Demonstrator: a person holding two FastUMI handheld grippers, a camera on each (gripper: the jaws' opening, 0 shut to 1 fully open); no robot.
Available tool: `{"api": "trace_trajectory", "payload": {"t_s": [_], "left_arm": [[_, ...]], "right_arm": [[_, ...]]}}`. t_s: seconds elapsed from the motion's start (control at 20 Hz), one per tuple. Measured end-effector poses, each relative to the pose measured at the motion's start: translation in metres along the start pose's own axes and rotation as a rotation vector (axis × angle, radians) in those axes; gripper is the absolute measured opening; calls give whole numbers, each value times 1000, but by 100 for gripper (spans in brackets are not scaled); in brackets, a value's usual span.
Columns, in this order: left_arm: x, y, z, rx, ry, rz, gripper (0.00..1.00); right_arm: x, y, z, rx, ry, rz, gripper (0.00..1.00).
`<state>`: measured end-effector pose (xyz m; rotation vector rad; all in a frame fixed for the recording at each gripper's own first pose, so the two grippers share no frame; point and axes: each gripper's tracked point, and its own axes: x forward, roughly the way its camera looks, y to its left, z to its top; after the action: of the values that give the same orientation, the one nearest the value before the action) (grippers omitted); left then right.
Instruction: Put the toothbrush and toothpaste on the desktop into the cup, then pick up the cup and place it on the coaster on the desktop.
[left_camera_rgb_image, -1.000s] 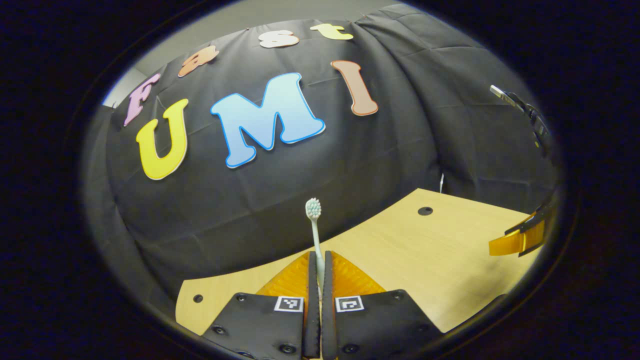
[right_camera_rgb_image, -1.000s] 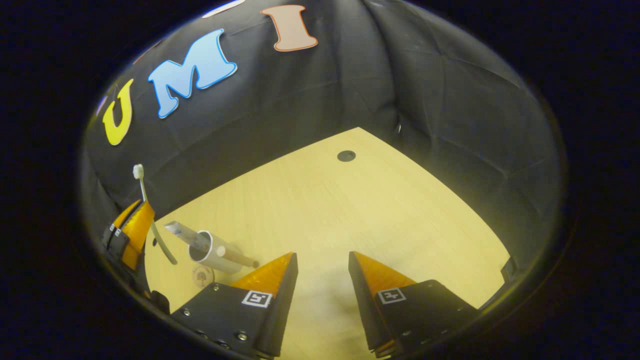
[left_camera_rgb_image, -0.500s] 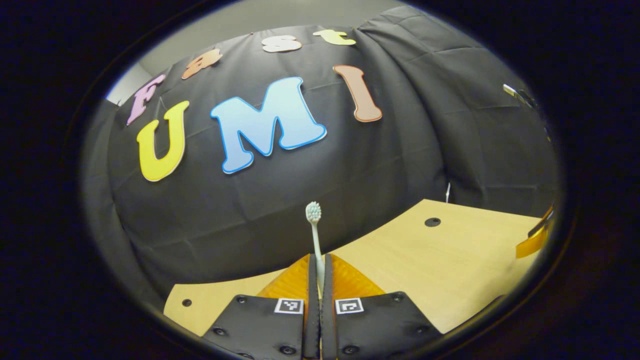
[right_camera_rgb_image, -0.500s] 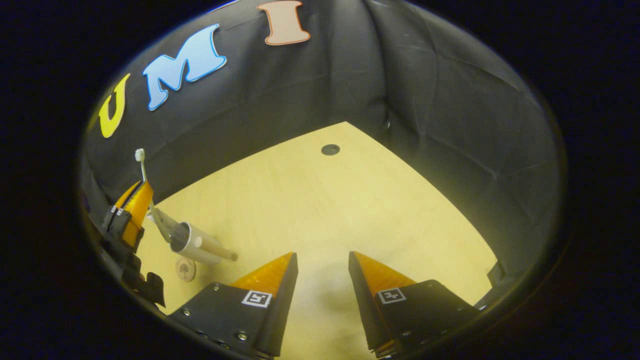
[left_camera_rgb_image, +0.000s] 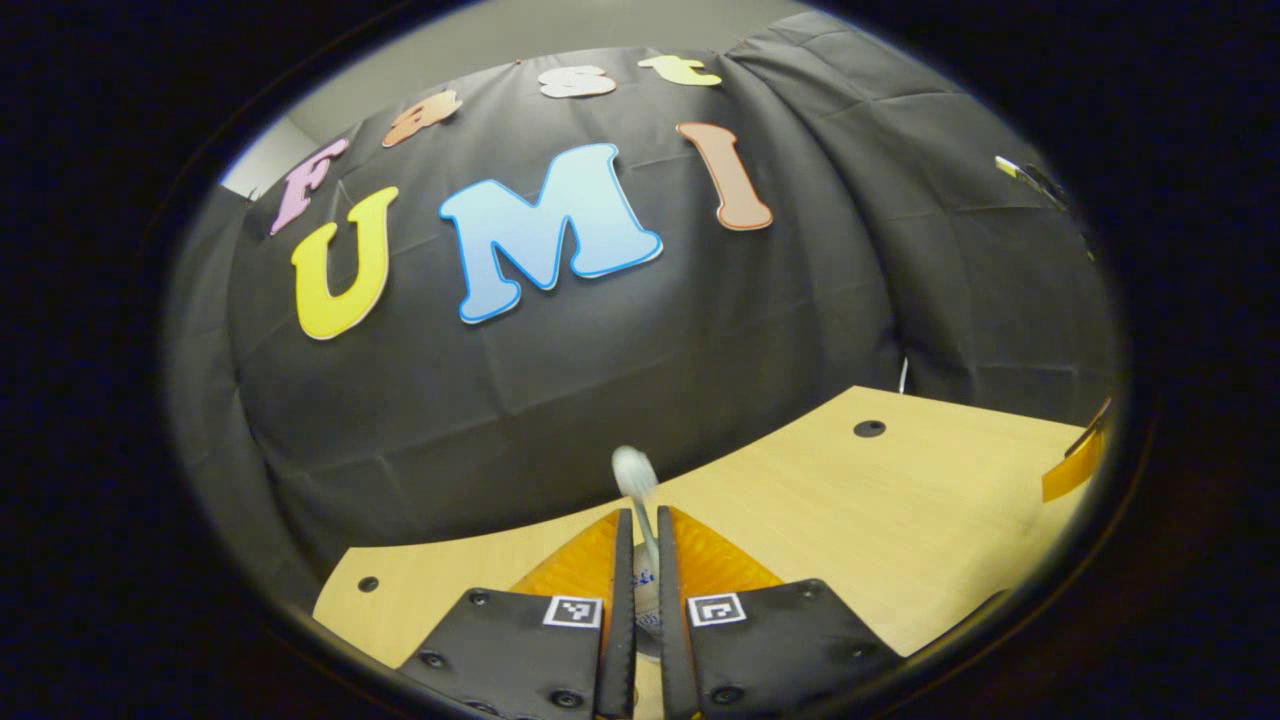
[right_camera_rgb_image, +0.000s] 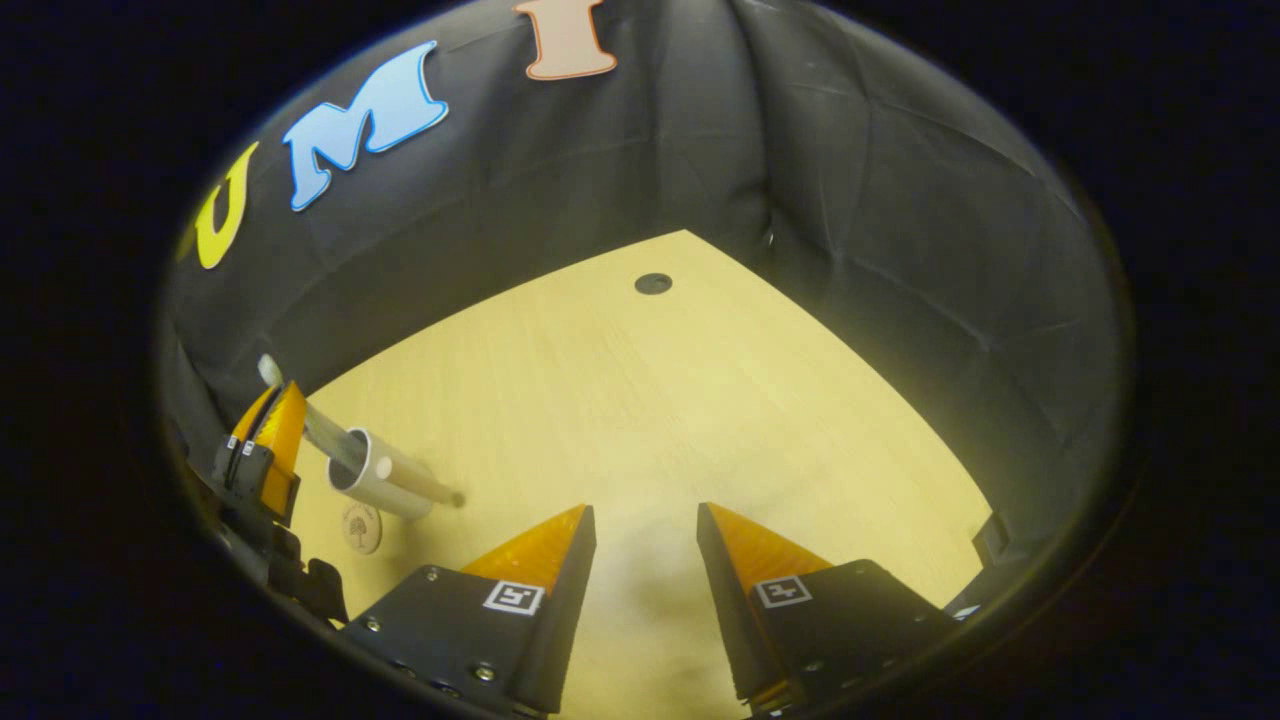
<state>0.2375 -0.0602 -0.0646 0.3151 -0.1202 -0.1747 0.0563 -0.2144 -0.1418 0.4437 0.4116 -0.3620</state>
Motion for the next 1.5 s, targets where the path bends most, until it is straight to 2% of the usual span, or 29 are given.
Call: {"api": "trace_trajectory", "payload": {"t_s": [0.05, 0.15, 0.25, 0.3, 0.35, 0.4, 0.45, 0.5, 0.55, 0.65, 0.7, 0.75, 1.05, 1.35, 1.4, 1.45, 1.5], "left_arm": [[-2, 0, 0, 0, -1, 6, 14], [-5, 2, -1, -9, 2, 9, 20], [-9, 3, -1, -20, 4, 16, 20], [-12, 2, -2, -27, 3, 11, 15], [-13, 0, -1, -33, 3, 4, 15], [-15, -1, -3, -32, 5, 5, 33], [-18, -2, -3, -29, 8, 7, 37], [-21, -4, -2, -25, 6, 8, 49], [-24, -6, -2, -24, 8, 4, 49], [-30, -9, -3, -26, 12, -1, 41], [-33, -9, -3, -31, 14, -2, 48], [-36, -9, -2, -38, 14, -1, 41], [-58, 4, 1, -67, 25, 23, 40], [-86, 19, 6, -90, 33, 47, 40], [-91, 21, 8, -97, 36, 49, 42], [-96, 23, 7, -107, 39, 51, 49], [-101, 27, 8, -116, 45, 59, 42]], "right_arm": [[-1, 1, -1, -4, 5, 3, 62], [-1, 5, -2, -7, 6, 9, 62], [-1, 7, -2, -6, 7, 14, 62], [-1, 8, -3, -6, 7, 14, 62], [-1, 9, -3, -6, 9, 15, 62], [-2, 9, -4, -6, 9, 16, 62], [-3, 10, -4, -8, 9, 18, 62], [-3, 11, -5, -9, 9, 21, 62], [-5, 12, -5, -11, 9, 26, 62], [-5, 15, -6, -16, 10, 36, 62], [-5, 17, -7, -19, 10, 44, 62], [-6, 19, -8, -22, 11, 51, 62], [-8, 37, -10, -88, 9, 116, 62], [-6, 81, 1, -289, -1, 257, 62], [-5, 88, 3, -338, -1, 279, 62], [-3, 96, 5, -386, 2, 301, 62], [-2, 102, 7, -433, 9, 322, 62]]}}
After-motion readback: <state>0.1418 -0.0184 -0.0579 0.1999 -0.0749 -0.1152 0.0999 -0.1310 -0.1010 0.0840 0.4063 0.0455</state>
